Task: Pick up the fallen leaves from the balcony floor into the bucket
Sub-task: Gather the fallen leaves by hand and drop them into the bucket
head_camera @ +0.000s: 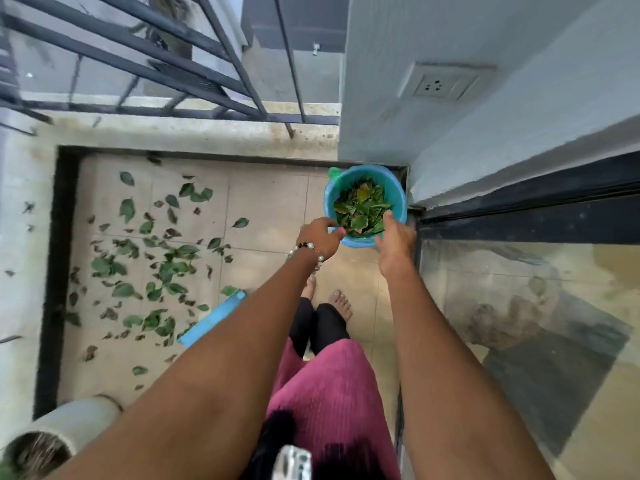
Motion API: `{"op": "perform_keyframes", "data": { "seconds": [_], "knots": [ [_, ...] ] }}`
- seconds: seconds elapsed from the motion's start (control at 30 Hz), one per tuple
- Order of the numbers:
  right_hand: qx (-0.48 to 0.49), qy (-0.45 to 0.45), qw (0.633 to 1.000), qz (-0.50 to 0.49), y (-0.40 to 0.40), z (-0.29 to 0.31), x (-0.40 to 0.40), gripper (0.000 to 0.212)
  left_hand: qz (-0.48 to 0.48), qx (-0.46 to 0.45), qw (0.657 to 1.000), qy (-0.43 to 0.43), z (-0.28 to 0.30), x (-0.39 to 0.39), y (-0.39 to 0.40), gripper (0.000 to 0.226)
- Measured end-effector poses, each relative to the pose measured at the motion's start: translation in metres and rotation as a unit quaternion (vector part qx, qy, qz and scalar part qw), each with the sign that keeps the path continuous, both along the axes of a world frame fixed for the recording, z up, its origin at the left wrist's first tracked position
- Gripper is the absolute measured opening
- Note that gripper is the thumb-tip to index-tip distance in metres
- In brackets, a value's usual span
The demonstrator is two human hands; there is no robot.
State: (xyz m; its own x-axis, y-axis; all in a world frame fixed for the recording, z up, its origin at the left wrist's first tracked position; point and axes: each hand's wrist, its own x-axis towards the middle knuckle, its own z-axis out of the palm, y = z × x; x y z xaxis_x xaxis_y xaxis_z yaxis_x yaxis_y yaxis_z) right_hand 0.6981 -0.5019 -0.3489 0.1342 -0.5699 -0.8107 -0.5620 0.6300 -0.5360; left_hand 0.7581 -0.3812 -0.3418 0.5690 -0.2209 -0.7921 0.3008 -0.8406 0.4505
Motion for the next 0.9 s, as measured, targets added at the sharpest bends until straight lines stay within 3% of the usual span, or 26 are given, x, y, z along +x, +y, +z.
{"op": "perform_keyframes", "data": {
  "seconds": [0.17, 0.33, 0.8, 0.9],
  "knots": [
    [-0.089, 0.034, 0.981, 0.168, 0.029, 0.091, -0.011, 0.026, -0.027, 0.025, 0.996, -0.083, 0.079, -0.017, 0.035, 0.038],
    [-0.153, 0.011, 0.937, 0.313, 0.07, 0.145, -0.027, 0.02, 0.002, 0.04, 0.989, -0.143, 0.133, -0.04, 0.08, 0.037],
    [-0.221, -0.056, 0.799, 0.557, 0.212, 0.205, -0.015, 0.026, 0.133, 0.081, 0.965, -0.213, 0.201, -0.094, 0.249, 0.034],
    [-0.226, -0.09, 0.74, 0.627, 0.257, 0.212, -0.013, 0.023, 0.185, 0.1, 0.952, -0.222, 0.21, -0.11, 0.299, 0.033]
  ]
}}
